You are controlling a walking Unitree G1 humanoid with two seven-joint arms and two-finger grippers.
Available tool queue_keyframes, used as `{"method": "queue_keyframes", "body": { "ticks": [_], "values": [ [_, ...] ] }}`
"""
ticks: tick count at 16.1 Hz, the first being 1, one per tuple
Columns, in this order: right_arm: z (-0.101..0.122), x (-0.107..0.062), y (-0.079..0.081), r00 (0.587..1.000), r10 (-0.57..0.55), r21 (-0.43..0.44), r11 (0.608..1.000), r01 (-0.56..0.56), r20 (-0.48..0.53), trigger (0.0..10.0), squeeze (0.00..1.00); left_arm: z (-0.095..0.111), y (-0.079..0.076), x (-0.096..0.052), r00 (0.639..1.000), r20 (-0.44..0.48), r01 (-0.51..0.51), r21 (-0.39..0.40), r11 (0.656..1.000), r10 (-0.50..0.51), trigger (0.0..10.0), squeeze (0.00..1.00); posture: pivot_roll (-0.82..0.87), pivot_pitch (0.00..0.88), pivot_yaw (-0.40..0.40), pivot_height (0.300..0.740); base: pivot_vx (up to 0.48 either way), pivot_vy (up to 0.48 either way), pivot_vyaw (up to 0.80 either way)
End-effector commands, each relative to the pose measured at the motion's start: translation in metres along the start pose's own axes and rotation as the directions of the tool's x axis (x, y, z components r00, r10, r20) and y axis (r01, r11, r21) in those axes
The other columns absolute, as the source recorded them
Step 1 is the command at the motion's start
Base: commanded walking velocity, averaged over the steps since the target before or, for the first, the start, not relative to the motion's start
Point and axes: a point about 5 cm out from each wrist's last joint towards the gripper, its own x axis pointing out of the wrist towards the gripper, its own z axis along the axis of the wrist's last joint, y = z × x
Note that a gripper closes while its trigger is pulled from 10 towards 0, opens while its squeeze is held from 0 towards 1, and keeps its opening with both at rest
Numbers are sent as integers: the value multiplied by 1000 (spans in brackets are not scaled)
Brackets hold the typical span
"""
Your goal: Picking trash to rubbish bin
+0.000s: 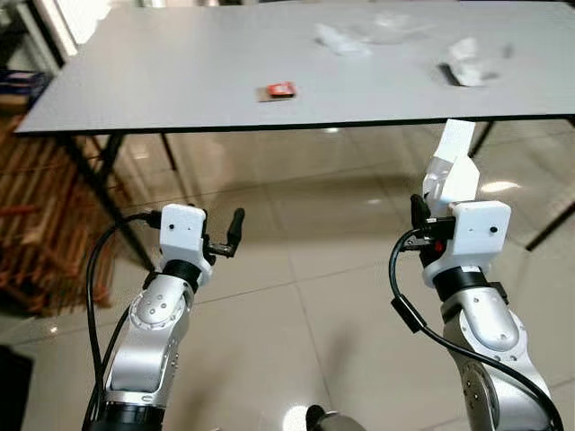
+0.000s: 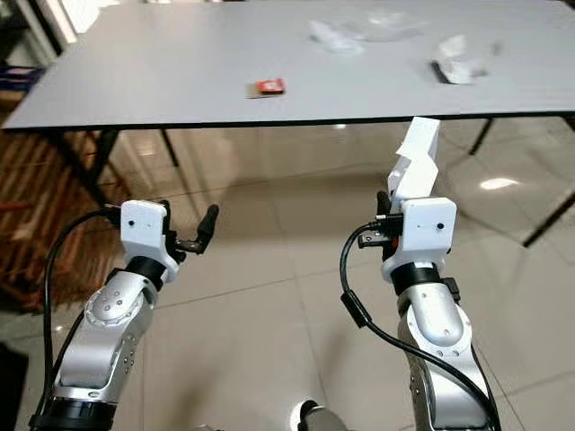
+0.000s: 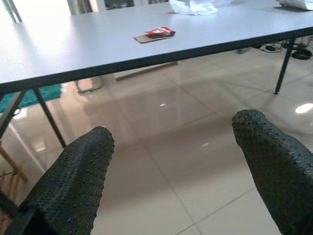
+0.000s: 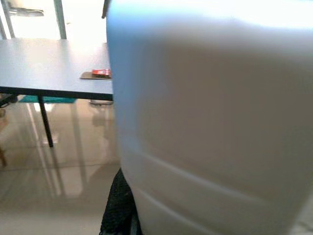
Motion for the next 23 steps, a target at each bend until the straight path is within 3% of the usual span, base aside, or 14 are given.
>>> {"method": "queue_keyframes", "body": {
  "ticks": [1, 5, 23],
  "values": [
    [0, 1, 0, 1000, 2, -4, 1000, -2, -5, 10000, 0, 1, 0, 0, 1000, 8, 7, -8, 1000, -7, 10000, 0, -74, 87, 29, 740, 0, 0, -800],
    [0, 1, 1, 1000, 7, -6, 1000, -7, -5, 10000, 0, -1, -2, 0, 1000, 5, 19, -5, 1000, -19, 10000, 0, -75, 93, 25, 740, 68, 0, -800],
    [-2, 0, 3, 1000, 23, -8, 1000, -23, -14, 10000, 0, -6, -4, -2, 1000, -2, 25, 6, 1000, -25, 10000, 0, -77, 97, 22, 740, 346, 0, -800]
  ]
}}
